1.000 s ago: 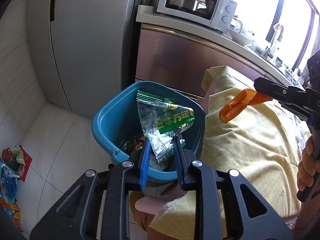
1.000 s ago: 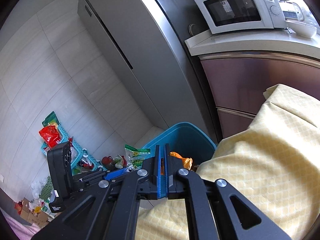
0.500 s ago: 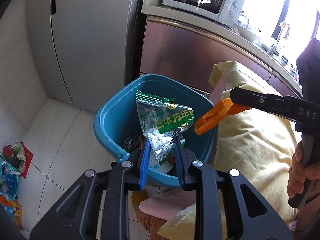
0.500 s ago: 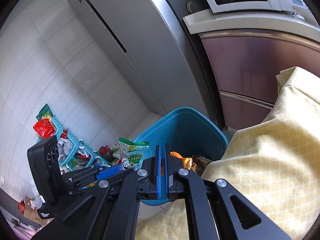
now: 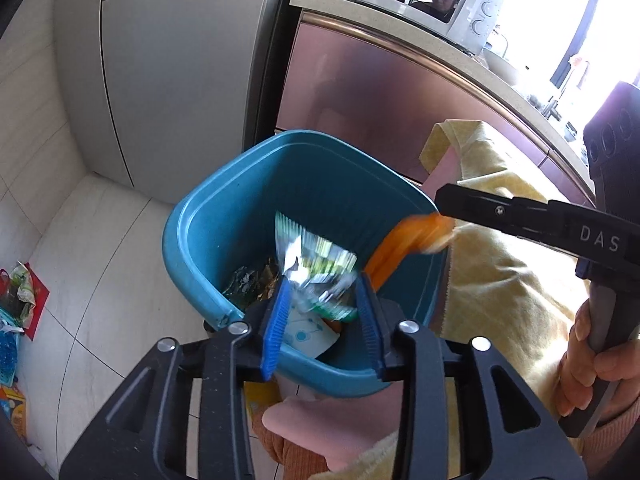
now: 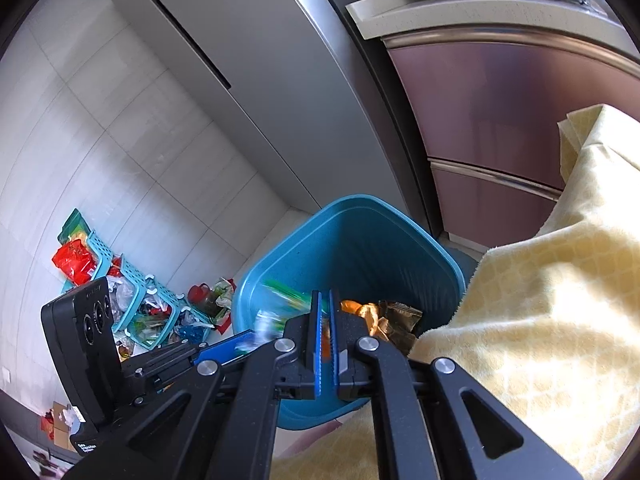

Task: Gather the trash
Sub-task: 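Open the left tool over the bin while the right tool releases the orange peel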

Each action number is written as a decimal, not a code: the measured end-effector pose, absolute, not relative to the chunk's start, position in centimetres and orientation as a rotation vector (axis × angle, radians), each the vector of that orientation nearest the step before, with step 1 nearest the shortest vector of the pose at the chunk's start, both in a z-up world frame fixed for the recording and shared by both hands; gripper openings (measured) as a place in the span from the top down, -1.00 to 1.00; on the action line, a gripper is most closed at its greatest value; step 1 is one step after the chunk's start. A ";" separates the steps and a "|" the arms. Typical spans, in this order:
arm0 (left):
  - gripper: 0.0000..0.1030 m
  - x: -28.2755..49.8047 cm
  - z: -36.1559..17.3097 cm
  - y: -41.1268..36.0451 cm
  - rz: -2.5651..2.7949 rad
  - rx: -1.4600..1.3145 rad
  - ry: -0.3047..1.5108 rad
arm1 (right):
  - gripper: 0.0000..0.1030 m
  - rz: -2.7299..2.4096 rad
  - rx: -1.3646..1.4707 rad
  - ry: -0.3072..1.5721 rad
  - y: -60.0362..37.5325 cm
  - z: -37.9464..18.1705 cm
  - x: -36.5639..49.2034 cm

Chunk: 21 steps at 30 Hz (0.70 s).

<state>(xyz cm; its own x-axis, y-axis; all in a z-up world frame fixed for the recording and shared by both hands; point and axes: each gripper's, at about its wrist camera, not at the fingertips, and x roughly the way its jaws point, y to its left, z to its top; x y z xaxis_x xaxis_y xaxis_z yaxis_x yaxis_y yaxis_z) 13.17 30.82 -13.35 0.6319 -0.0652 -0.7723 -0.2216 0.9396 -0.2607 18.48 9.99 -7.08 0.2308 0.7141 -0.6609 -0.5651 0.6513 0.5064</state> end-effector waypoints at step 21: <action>0.16 10.3 -7.7 27.1 0.009 -0.279 0.726 | 0.62 0.869 0.170 0.850 3.8 -3.2 15.1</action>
<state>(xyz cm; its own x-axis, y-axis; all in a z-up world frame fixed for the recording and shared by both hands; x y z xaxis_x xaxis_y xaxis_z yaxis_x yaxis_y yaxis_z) 10.30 27.15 -7.69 0.7493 -0.0884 -0.6563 -0.1042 0.9630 -0.2486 15.15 3.83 -3.23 0.3497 0.7304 -0.5868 -0.6030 0.6548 0.4557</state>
